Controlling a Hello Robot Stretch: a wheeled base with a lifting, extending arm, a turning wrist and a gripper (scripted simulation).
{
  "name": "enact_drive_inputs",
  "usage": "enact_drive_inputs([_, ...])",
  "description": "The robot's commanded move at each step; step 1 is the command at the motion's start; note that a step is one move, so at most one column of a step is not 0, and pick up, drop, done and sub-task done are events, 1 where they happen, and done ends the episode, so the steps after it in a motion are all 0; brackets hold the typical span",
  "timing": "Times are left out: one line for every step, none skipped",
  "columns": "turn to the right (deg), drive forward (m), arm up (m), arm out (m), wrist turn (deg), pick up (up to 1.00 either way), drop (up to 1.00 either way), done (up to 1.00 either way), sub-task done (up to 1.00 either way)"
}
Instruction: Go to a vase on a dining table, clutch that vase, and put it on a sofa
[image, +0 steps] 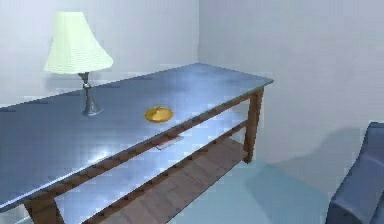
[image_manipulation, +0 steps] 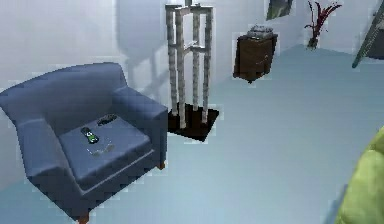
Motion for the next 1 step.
enact_drive_inputs([0.0, 0.2, 0.0, 0.0, 0.0, 0.0, 0.0, 0.0, 0.0])
